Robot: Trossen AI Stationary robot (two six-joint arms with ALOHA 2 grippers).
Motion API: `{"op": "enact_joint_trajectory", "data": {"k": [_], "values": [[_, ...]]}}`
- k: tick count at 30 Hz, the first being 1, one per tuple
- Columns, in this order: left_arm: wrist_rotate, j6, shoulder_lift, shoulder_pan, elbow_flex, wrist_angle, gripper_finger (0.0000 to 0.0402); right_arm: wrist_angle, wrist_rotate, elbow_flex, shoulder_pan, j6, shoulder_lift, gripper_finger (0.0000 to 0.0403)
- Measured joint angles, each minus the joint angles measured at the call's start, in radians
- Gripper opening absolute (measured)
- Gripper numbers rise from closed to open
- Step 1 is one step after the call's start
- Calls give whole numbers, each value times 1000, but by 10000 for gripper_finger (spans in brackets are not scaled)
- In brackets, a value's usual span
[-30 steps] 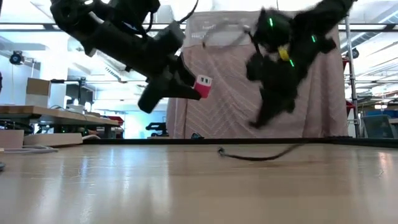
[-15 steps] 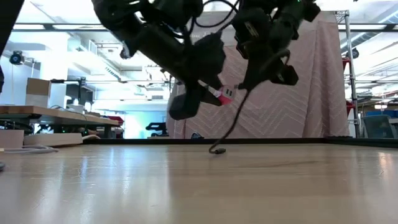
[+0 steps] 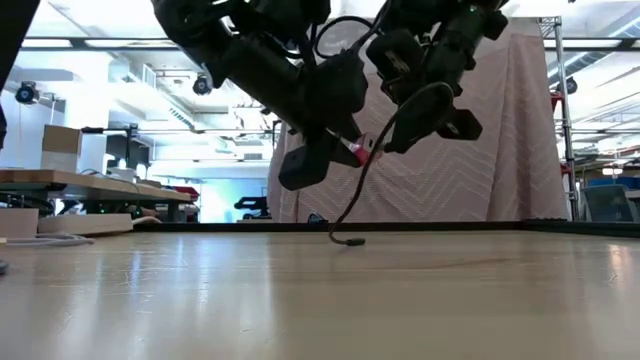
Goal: Insert USB
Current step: Insert the right black charger cable into the red charger adapter
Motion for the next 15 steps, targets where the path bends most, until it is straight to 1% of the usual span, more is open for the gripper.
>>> {"op": "enact_joint_trajectory", "data": {"k": [10,15], "values": [[3,-23,0,2,-6,1,125,11,8,0,-5,30,0,5],[31,-34,0,3,-7,11,125,11,-2,0,-5,0,0,5]]}}
